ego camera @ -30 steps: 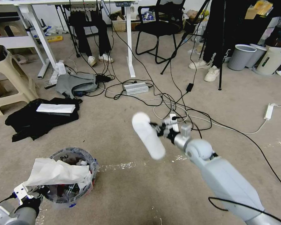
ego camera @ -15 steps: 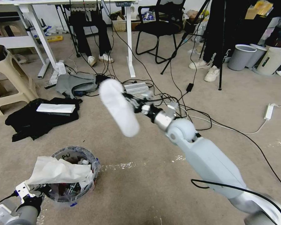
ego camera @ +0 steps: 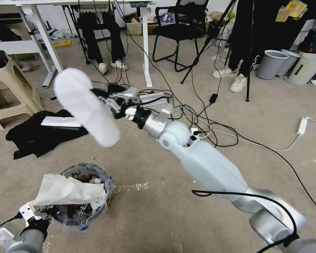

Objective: Pick up the trash bin and place the garbage on the floor into it.

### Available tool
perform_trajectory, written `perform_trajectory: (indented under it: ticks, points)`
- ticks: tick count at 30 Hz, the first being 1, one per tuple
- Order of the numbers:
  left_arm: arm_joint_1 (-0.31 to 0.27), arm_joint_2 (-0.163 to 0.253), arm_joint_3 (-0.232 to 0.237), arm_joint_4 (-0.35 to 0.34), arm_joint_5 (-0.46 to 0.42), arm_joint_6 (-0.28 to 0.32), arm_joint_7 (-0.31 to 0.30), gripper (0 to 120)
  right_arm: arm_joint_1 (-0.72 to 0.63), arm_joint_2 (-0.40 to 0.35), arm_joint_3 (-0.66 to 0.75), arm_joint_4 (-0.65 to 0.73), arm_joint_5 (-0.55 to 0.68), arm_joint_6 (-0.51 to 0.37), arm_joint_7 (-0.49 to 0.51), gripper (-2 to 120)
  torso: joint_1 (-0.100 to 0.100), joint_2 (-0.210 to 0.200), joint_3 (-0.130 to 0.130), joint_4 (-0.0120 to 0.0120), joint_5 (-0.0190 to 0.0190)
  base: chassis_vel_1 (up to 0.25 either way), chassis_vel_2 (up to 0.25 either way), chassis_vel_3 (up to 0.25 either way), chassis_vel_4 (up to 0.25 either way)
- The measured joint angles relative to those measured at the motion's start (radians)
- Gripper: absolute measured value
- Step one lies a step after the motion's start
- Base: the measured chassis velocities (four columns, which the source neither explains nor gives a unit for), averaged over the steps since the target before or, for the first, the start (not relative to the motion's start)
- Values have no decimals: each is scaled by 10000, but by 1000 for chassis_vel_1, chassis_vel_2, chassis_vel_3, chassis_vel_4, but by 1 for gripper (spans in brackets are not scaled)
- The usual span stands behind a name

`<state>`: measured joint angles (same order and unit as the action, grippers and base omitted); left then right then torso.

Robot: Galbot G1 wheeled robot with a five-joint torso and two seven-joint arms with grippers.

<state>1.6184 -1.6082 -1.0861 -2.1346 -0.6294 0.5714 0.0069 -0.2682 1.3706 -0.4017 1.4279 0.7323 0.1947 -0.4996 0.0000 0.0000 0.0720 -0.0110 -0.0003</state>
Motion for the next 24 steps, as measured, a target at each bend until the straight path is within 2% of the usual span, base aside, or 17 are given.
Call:
perform_trajectory:
  ticks: [12,15,24]
  points:
    - [-84,0,-31,23,-55,0,-2,1,85,989,-929,-1752,-889,1069,-1018,0,0,0,-1,-1,1,0,0,0,0]
    - [-95,0,-46,33,-58,0,-2,1,68,1336,-1246,-2400,-1128,1668,-1399,0,0,0,-1,0,1,0,0,0,0]
    - [-32,1,-82,-50,-99,-14,-2,1,-83,2025,-1500,-3374,-1519,2561,-1895,0,0,0,-1,1,1,0,0,0,0]
